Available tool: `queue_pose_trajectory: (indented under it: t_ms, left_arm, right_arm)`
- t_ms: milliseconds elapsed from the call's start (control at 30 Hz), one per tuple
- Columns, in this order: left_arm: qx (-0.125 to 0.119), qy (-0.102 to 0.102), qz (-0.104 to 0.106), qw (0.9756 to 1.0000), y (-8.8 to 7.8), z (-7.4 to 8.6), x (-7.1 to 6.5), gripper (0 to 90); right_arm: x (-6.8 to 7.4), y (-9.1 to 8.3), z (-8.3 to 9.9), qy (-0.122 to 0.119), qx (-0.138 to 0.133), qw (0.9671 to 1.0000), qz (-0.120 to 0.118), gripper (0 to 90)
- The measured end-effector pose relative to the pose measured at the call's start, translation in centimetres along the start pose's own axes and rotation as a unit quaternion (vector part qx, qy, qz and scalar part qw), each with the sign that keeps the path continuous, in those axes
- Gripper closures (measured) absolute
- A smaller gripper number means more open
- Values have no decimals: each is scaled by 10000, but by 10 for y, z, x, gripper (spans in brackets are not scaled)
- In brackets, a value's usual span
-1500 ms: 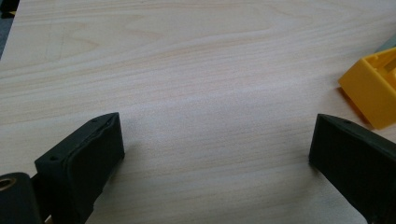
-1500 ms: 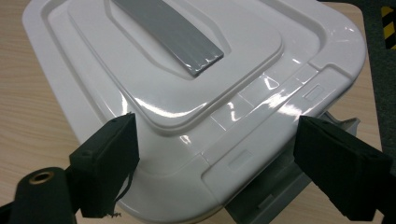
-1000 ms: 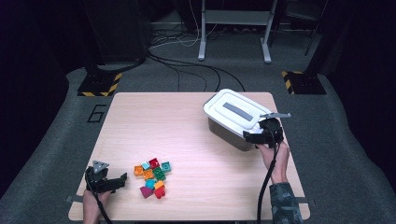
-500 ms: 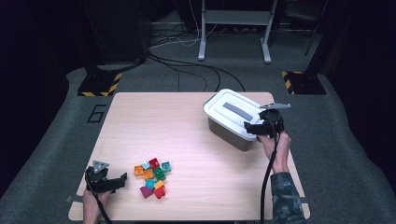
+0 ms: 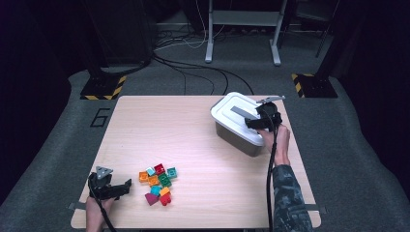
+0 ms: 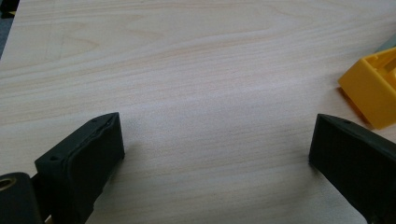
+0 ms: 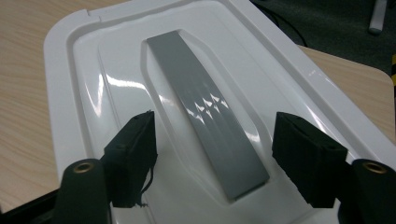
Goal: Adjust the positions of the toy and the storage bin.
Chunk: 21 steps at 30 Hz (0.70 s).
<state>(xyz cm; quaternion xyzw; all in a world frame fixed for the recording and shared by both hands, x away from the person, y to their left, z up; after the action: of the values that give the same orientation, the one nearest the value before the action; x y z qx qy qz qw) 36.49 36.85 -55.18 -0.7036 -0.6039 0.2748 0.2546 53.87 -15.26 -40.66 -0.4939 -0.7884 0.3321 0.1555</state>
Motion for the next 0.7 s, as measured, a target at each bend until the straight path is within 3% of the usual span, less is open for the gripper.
queue_pose_trajectory:
  t_ms: [267, 500, 700]
  left_arm:
    - [4, 26, -9, 10000, 0, 0, 0, 28]
    - [-8, 20, -5, 10000, 0, 0, 0, 28]
    - [7, 22, 0, 10000, 0, 0, 0, 28]
  right_arm:
    - [-1, 14, -14, -122, 172, 9998, -8, 453]
    - [-3, 20, -16, -145, -3, 9994, -299, 582]
    - [-3, 19, -15, -162, -33, 9991, -385, 603]
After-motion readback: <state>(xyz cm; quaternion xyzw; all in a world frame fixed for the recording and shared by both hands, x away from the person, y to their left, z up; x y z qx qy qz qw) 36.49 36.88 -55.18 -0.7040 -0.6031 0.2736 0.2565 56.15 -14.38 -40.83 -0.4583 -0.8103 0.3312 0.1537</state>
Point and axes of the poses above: each handheld gripper's, and its own axes: y roughly forward along the jaws, z roughly out of its underside, x roughly to its left, the point moved 3 cm from there along y, roughly forward along the jaws, and after that the axes turned 6 degrees about -y, right-handed, at the moved point
